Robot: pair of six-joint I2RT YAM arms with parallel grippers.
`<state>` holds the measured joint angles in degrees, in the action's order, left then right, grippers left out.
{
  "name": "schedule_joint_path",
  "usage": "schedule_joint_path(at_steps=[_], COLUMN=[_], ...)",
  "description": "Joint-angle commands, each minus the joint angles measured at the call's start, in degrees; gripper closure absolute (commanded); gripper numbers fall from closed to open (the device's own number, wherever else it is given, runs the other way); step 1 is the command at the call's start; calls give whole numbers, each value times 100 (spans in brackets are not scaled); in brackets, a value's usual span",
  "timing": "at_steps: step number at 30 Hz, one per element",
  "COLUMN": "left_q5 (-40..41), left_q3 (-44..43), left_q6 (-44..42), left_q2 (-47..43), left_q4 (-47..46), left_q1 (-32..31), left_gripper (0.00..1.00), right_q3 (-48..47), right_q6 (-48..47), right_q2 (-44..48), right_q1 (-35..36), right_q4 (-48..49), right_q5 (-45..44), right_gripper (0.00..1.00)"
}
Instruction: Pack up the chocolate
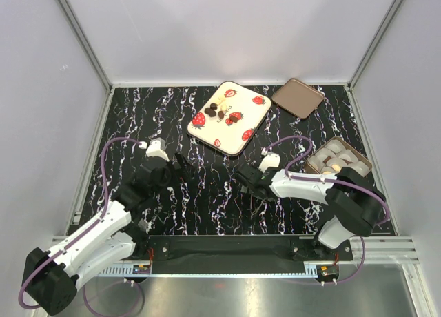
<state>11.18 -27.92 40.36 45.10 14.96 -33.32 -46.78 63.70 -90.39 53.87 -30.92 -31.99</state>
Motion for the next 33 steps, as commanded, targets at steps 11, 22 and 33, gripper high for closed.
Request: schedule_joint_path(at_steps=[11,22,33], left_q5=[-46,165,534], left_q3=[-696,-891,-390], left_q6=[-89,-90,-257], left_q2=[60,298,95], left_q4=[77,297,122], left_q1=[10,10,1], left_gripper=[1,1,1], right_q3=[-242,-2755,-4146], right_q6=[-780,-2563,-3918], right_q2=[1189,1710,233], right_q1=[-122,-131,-903], right_q4=[-1097,-2261,-1243], right_q5=[220,650,1721], right_gripper=[39,43,47])
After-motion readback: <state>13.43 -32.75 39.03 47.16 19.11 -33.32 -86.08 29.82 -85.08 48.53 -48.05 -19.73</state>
